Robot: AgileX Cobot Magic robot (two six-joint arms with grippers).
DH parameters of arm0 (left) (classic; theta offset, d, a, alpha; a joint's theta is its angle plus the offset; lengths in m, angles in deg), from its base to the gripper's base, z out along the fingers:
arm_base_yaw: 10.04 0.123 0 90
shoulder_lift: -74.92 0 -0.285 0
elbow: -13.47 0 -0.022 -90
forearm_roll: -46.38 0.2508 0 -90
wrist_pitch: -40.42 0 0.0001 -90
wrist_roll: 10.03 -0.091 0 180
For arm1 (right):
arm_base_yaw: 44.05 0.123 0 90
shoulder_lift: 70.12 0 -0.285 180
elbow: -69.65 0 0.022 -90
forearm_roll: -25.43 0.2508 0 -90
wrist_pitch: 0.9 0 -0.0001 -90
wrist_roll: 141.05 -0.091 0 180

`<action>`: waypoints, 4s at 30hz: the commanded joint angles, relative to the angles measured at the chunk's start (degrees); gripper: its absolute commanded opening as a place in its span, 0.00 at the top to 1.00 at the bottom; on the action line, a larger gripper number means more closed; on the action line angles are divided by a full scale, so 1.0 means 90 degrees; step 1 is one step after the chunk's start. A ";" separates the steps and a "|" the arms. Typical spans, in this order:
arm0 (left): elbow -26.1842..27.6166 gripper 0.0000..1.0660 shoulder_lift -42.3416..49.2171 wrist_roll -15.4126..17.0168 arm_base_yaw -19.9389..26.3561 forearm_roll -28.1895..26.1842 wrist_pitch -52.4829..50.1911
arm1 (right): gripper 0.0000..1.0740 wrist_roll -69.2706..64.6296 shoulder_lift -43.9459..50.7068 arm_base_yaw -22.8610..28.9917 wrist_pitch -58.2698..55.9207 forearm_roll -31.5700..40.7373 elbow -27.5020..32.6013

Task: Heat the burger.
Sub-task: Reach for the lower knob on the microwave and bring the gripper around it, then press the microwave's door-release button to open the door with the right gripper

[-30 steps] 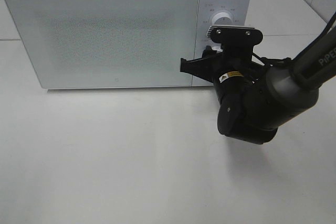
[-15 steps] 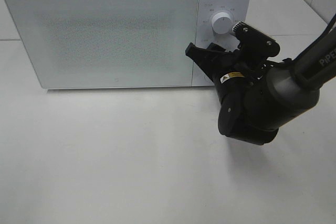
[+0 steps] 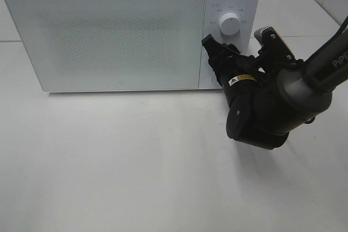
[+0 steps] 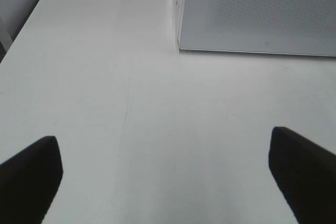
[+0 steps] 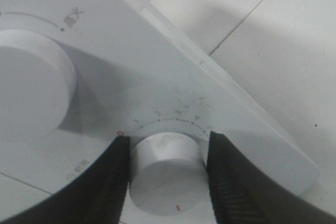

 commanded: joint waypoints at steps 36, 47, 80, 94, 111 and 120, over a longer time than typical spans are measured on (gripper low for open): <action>-0.0025 0.06 0.0159 0.0032 0.0019 0.0006 -0.0089 | 0.90 -0.5329 -0.0013 0.0000 0.0013 -0.0554 -0.0076; -0.0025 0.06 0.0159 0.0032 0.0019 0.0006 -0.0089 | 0.90 -0.6933 -0.0013 0.0000 0.0547 -0.0554 -0.0076; -0.0025 0.06 0.0159 0.0032 0.0019 0.0006 -0.0089 | 0.77 -0.7270 -0.0013 0.0000 0.0904 -0.0509 -0.0076; -0.0025 0.06 0.0159 0.0032 0.0019 0.0006 -0.0089 | 0.39 -0.5679 0.0210 -0.0032 0.1369 0.0236 0.0013; -0.0025 0.06 0.0159 0.0032 0.0019 0.0006 -0.0089 | 0.31 -0.4253 0.1082 -0.0032 0.0000 -0.1229 0.1286; -0.0025 0.06 0.0159 0.0032 0.0019 0.0006 -0.0089 | 0.31 -0.1617 0.2171 -0.0032 -0.1808 -0.1814 0.1827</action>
